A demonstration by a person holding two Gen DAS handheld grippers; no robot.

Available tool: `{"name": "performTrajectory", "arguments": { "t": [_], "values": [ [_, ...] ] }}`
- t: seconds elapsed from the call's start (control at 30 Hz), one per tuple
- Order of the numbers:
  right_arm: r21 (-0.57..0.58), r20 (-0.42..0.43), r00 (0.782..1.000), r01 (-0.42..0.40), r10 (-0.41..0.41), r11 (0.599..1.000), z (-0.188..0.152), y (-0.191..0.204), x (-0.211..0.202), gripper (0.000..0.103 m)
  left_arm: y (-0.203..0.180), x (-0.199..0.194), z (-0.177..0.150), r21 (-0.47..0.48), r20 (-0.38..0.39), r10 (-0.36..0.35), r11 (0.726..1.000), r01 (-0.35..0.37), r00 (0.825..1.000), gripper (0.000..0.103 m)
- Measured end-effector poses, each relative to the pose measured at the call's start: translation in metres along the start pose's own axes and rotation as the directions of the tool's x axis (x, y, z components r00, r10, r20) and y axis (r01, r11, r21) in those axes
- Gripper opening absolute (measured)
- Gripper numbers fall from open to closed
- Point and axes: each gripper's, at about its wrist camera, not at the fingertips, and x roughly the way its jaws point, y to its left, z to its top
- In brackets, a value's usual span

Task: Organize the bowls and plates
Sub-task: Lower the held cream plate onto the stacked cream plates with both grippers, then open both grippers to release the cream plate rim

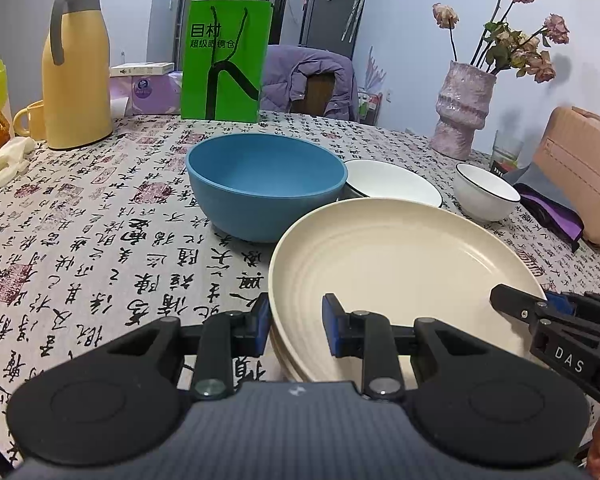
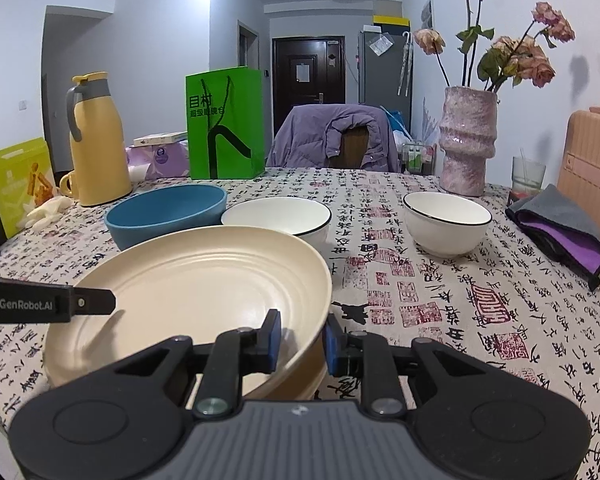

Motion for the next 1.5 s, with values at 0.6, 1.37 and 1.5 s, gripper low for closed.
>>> {"name": "performTrajectory", "arguments": {
  "t": [0.6, 1.37, 1.5],
  "values": [
    [-0.111, 0.046, 0.998, 0.051, -0.047, 0.992, -0.007, 0.012, -0.002, 0.025, -0.003, 0.004, -0.005, 0.034, 0.009, 0.024, 0.999, -0.024, 1.000, 0.027],
    [-0.180, 0.017, 0.998, 0.056, -0.054, 0.982, -0.015, 0.016, 0.002, 0.039, 0.005, 0.004, -0.005, 0.005, -0.001, -0.011, 1.000, 0.011, 1.000, 0.028],
    [-0.172, 0.013, 0.999, 0.046, -0.045, 0.984, -0.014, 0.015, 0.002, 0.039, 0.005, 0.005, -0.005, 0.010, -0.002, -0.008, 1.000, 0.008, 1.000, 0.028]
  ]
}}
